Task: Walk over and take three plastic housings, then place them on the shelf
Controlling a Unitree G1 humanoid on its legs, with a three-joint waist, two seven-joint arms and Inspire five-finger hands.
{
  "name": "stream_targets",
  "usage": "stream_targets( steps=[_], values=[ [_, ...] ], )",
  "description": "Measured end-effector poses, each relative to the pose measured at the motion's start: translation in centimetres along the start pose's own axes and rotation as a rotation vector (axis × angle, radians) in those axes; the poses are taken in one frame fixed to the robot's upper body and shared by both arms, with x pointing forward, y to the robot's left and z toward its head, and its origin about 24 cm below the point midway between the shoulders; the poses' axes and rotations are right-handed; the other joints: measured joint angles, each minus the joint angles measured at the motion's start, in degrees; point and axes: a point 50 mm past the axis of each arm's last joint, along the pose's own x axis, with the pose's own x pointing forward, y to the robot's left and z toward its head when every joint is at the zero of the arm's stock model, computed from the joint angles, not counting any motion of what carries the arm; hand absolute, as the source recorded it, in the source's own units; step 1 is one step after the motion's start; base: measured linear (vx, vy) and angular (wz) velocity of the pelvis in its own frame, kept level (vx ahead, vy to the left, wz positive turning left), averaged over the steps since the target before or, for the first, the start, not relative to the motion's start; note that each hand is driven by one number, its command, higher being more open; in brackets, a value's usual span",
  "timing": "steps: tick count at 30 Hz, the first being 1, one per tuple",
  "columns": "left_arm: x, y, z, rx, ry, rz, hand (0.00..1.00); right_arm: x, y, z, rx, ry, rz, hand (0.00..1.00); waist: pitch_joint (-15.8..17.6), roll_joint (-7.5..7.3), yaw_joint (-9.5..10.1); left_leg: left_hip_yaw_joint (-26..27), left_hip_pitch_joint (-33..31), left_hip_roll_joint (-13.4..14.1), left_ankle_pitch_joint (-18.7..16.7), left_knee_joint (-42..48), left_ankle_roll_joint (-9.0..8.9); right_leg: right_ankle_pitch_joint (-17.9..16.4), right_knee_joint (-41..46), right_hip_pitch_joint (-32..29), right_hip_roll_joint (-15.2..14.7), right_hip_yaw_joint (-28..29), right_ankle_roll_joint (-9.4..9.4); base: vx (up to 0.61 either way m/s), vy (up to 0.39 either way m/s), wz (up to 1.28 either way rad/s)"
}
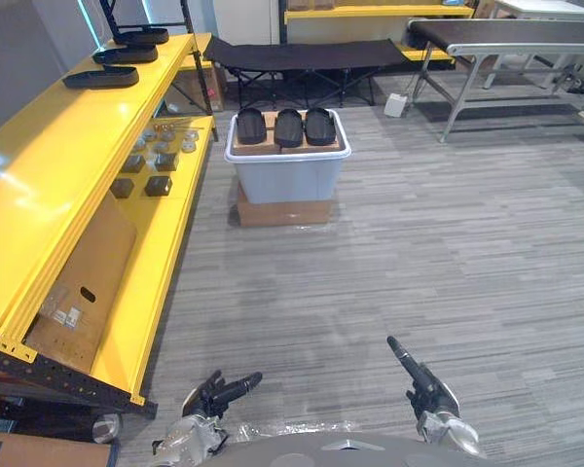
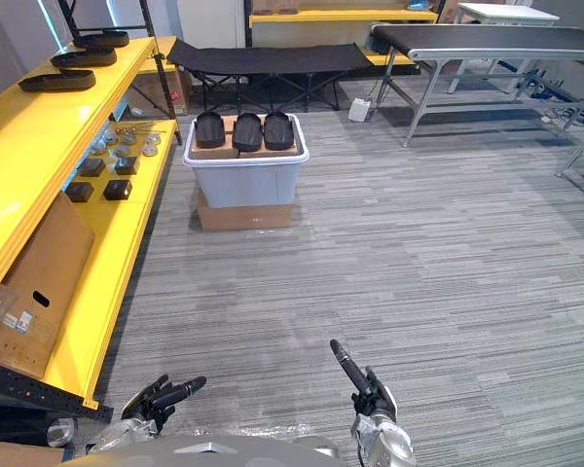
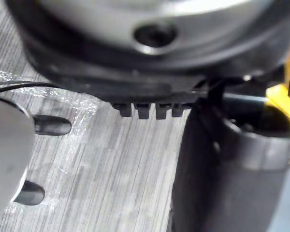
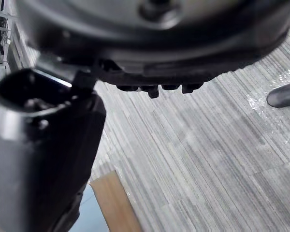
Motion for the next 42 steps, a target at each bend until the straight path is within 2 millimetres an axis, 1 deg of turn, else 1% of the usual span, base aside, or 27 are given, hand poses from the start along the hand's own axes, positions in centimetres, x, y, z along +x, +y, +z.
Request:
stream_targets(
  steps=[3, 9, 11, 13, 15, 16, 17, 18, 19, 22, 23, 24, 25, 26, 27, 28, 29, 30, 31, 32, 33, 34, 35, 37, 40, 41, 42],
  values=[
    [0.0, 0.0, -0.1, 0.0, 0.0, -0.012, 1.0, -0.1, 0.4, -0.6, 0.032, 0.012, 0.004, 1.0, 0.06, -0.26, 0.02, 0.07, 0.15, -0.03, 0.35, -0.15, 0.26, 0.05, 0.27, -0.02, -0.04, 0.04, 0.01, -0.08, 0.002, 0.0],
    [0.0, -0.4, 0.2, 0.002, -0.038, -0.029, 1.0, -0.1, 0.7, -0.6, 0.026, 0.012, 0.024, 1.0, 0.12, -0.58, 0.2, 1.12, 0.05, -0.09, 0.16, -0.17, 0.14, 0.09, -0.11, -0.76, -0.06, 0.82, 0.41, -0.05, 0.018, -0.06],
    [0.0, -0.6, 0.4, 0.001, -0.052, -0.037, 1.0, 0.0, 0.9, -0.3, 0.02, 0.002, 0.031, 1.0, 0.15, -1.03, 0.4, 2.21, -0.96, -0.08, -0.4, -0.16, 0.52, -0.47, 0.81, -2.67, -0.04, 1.91, -0.17, -0.01, 0.044, -0.29],
    [-0.1, -0.9, 1.1, 0.003, -0.085, -0.053, 1.0, 0.2, 1.2, 0.3, 0.021, -0.02, 0.039, 1.0, 0.2, -0.93, 0.39, 3.47, -2.41, -0.26, -0.9, -0.08, 0.85, -2.13, 4.86, -6.25, -0.72, 2.35, 0.34, 0.03, 0.058, -0.3],
    [0.0, -1.5, 2.2, 0.008, -0.127, -0.073, 1.0, 0.1, 0.9, 0.2, 0.026, -0.017, 0.02, 1.0, 1.35, -1.95, 0.12, 3.6, -2.84, -0.83, -2.21, 1.41, 1.66, -4.47, 12.94, -9.62, -2.59, 2.06, 1.78, 0.12, 0.053, -0.06],
    [0.0, -1.5, 2.3, 0.009, -0.131, -0.074, 1.0, 0.1, 0.9, 0.1, 0.027, -0.015, 0.014, 1.0, 1.62, -2.01, 0.18, 3.53, -2.78, -0.59, -2.6, 1.91, 2.02, -4.77, 15.61, -10.73, -2.84, 1.99, 2.37, 0.1, 0.036, 0.0],
    [0.0, -1.6, 2.5, 0.009, -0.133, -0.073, 1.0, 0.1, 0.8, 0.1, 0.032, -0.013, 0.01, 1.0, 2.77, -1.65, -0.16, 3.32, -2.19, 0.5, -3.3, 3.58, 2.49, -5.35, 22.28, -13.71, -3.09, 1.1, 3.46, 0.1, 0.043, 0.06],
    [0.1, -1.6, 2.6, 0.014, -0.13, -0.065, 1.0, -0.2, 0.5, -0.5, 0.035, 0.0, 0.001, 1.0, 3.21, -1.19, -0.37, 2.98, -1.97, 1.7, -4.56, 5.54, 2.41, -5.96, 22.1, -14.42, -3.08, 0.01, 2.5, 0.12, 0.044, 0.1],
    [0.1, -1.6, 2.6, 0.01, -0.125, -0.06, 1.0, -0.3, 0.4, -0.6, 0.035, 0.004, 0.001, 1.0, 3.36, -1.15, -0.22, 2.94, -1.94, 2.33, -5.52, 6.45, 2.13, -6.01, 21.34, -14.72, -2.96, 0.02, 2.41, 0.16, 0.038, 0.11],
    [0.1, -1.2, 2.6, 0.021, -0.108, -0.036, 1.0, -0.5, 0.2, -1.1, 0.015, 0.012, -0.001, 1.0, 3.41, -1.2, -0.61, 1.56, -1.7, 5.35, -8.87, 10.68, 0.57, -4.59, 13.91, -16.58, -2.03, 0.55, 3.88, 0.23, -0.017, 0.21],
    [0.1, -0.9, 2.6, 0.024, -0.105, -0.027, 1.0, -0.6, 0.1, -1.3, -0.006, 0.015, 0.004, 1.0, 3.68, -1.42, -0.94, 0.79, -0.98, 6.32, -9.75, 11.35, -0.3, -3.48, 10.69, -17.12, -1.7, 0.57, 4.37, 0.31, -0.094, 0.35],
    [0.0, -0.4, 2.4, 0.029, -0.097, -0.017, 1.0, -0.7, 0.2, -1.5, -0.002, 0.019, 0.011, 1.0, 4.09, -2.03, -0.98, 0.37, 0.38, 6.79, -10.77, 11.74, -1.66, -2.08, 8.27, -17.08, -1.47, 0.86, 4.24, 0.32, -0.115, 0.31],
    [0.0, -0.2, 2.2, 0.029, -0.089, -0.011, 1.0, -0.8, 0.2, -1.6, 0.0, 0.018, 0.014, 1.0, 4.14, -2.42, -0.87, 0.37, 1.24, 6.82, -11.27, 11.72, -2.28, -1.71, 7.7, -17.0, -1.48, 1.33, 4.2, 0.32, -0.166, 0.22],
    [-0.1, 0.2, 1.7, 0.028, -0.07, -0.003, 1.0, -0.9, 0.4, -1.8, 0.008, 0.007, 0.018, 1.0, 4.0, -3.12, -0.89, 0.08, 2.92, 6.88, -12.82, 11.77, -3.73, -0.92, 7.65, -17.06, -1.63, 2.59, 3.5, 0.33, -0.222, 0.12],
    [-0.2, 0.4, 1.4, 0.024, -0.061, -0.005, 1.0, -0.9, 0.5, -1.8, 0.011, 0.005, 0.02, 1.0, 3.79, -3.43, -0.9, -0.02, 3.52, 6.93, -13.76, 12.05, -4.44, -1.02, 8.18, -17.17, -1.73, 3.06, 3.23, 0.42, -0.319, 0.2],
    [-0.3, 0.3, 0.7, 0.004, -0.044, -0.017, 1.0, -0.9, 0.5, -1.7, 0.011, 0.0, 0.019, 1.0, 3.06, -2.13, -1.25, -0.38, 4.34, 8.86, -16.92, 13.54, -6.72, 1.36, 12.37, -18.55, -0.39, 2.88, 0.58, 0.36, -0.3, 0.16],
    [-0.4, 0.3, 0.3, -0.008, -0.036, -0.021, 1.0, -0.9, 0.4, -1.8, 0.009, 0.001, 0.016, 1.0, 2.21, -0.89, -1.35, -0.41, 4.39, 10.37, -17.65, 13.94, -7.69, 1.0, 13.72, -19.02, 0.63, 2.13, 0.12, 0.43, -0.29, 0.17],
    [-0.6, 0.3, -0.2, -0.023, -0.027, -0.033, 1.0, -1.0, 0.3, -1.8, 0.011, -0.001, 0.013, 1.0, 0.66, 0.5, -1.16, -0.21, 2.88, 12.79, -18.2, 19.37, -8.47, 1.25, 13.99, -18.85, 2.57, 1.06, -0.9, 0.51, -0.368, 0.0],
    [-0.6, -0.2, -0.5, -0.074, -0.026, -0.047, 1.0, -0.9, 0.5, -1.5, 0.025, -0.011, 0.024, 1.0, 1.13, 1.65, -1.02, 0.8, -4.13, 16.58, -16.61, 35.78, -6.8, 0.44, 12.43, -16.28, 4.43, 0.8, -3.33, 0.53, -0.368, -0.02],
    [-0.6, -0.5, -0.3, -0.088, -0.042, -0.047, 1.0, -0.7, 0.7, -1.1, 0.022, -0.025, 0.033, 1.0, 1.45, 2.31, -1.17, 1.12, -7.48, 18.47, -14.46, 43.5, -5.68, 0.19, 11.08, -14.72, 5.32, 0.89, -3.84, 0.43, -0.328, -0.06],
    [-0.5, -0.5, 0.0, -0.098, -0.055, -0.05, 1.0, -0.6, 0.7, -0.8, 0.015, -0.033, 0.036, 1.0, 1.88, 2.27, -1.15, 1.44, -10.16, 19.83, -13.98, 49.1, -5.57, 0.44, 10.08, -13.39, 6.12, 1.03, -4.98, 0.39, -0.222, -0.07],
    [-0.4, -0.8, 0.4, -0.136, -0.069, -0.054, 1.0, -0.5, 0.5, -0.5, -0.004, -0.038, 0.035, 1.0, 2.31, 3.31, -1.01, 1.63, -12.22, 20.46, -14.87, 54.78, -6.58, 0.51, 9.23, -10.67, 6.8, 1.45, -6.26, 0.38, -0.197, -0.3],
    [-0.2, -1.1, 0.7, -0.174, -0.078, -0.06, 1.0, -0.5, 0.1, -0.3, -0.019, -0.04, 0.029, 1.0, 2.57, 3.25, -0.52, 2.93, -13.89, 19.98, -15.84, 56.67, -6.87, 0.09, 7.91, -7.76, 6.87, 2.21, -6.82, 0.56, -0.236, -0.49],
    [-0.1, -1.8, 1.3, -0.202, -0.102, -0.085, 1.0, -0.3, 0.3, 0.4, -0.026, -0.07, 0.034, 1.0, 2.69, 3.12, 0.2, 6.11, -16.02, 17.91, -16.5, 52.52, -6.72, -0.07, 4.81, -4.01, 6.74, 3.96, -7.06, 0.47, -0.152, -0.52],
    [0.2, -3.5, 3.0, -0.215, -0.16, -0.154, 1.0, 0.3, 1.1, 2.2, -0.059, -0.126, 0.061, 1.0, 4.19, 1.98, 0.29, 7.22, -19.86, 12.37, -15.96, 37.88, -6.14, -0.81, 1.97, -0.47, 5.51, 5.65, -7.43, 0.31, -0.016, -0.28],
    [0.2, -4.2, 3.4, -0.221, -0.176, -0.178, 1.0, 0.3, 1.3, 2.6, -0.06, -0.142, 0.063, 1.0, 4.8, 1.5, 0.24, 5.81, -21.42, 9.53, -13.45, 30.26, -5.91, -1.63, 1.79, 0.15, 4.71, 5.81, -7.05, 0.31, 0.073, -0.04],
    [0.1, -4.8, 3.3, -0.23, -0.181, -0.199, 1.0, 0.3, 1.2, 2.8, -0.06, -0.153, 0.055, 1.0, 5.5, 1.8, 0.34, 3.91, -22.61, 7.56, -9.26, 22.44, -5.98, -2.57, 1.75, 0.96, 4.37, 5.88, -6.58, 0.24, 0.088, 0.02]
  ],
)
